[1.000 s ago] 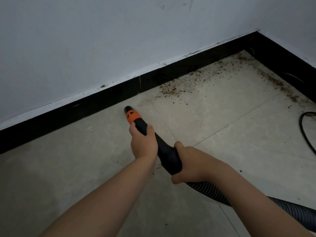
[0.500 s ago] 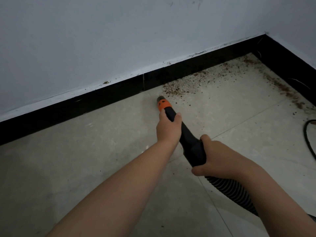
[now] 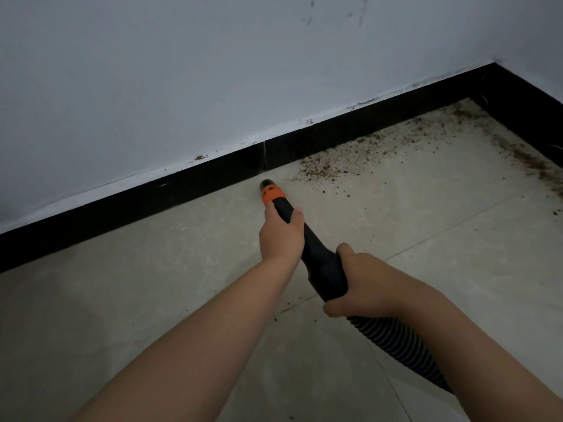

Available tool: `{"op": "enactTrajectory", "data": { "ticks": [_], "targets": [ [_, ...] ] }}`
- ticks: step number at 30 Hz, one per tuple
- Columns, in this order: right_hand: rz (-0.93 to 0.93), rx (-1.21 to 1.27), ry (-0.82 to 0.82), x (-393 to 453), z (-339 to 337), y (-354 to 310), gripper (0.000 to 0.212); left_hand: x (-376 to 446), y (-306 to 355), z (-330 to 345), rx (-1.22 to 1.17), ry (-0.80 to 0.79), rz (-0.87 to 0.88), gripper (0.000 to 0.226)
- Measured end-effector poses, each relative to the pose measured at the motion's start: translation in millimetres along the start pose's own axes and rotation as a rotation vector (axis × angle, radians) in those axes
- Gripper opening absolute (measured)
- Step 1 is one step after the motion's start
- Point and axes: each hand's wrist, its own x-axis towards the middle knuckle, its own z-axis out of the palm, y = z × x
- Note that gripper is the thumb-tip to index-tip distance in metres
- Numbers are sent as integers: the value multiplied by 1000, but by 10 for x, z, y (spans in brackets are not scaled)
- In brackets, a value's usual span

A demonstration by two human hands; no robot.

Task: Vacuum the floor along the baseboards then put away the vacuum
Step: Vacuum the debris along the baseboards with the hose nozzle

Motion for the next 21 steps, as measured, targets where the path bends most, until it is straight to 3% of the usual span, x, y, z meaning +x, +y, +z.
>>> {"op": "enactTrajectory", "data": {
  "ticks": [12, 21],
  "targets": [
    [82, 24, 62, -167, -283, 371, 47, -18, 212, 495, 3, -106, 33, 58],
    [29, -62, -21, -219, -156, 248, 48, -168, -27, 323, -24, 8, 6, 60]
  ]
}}
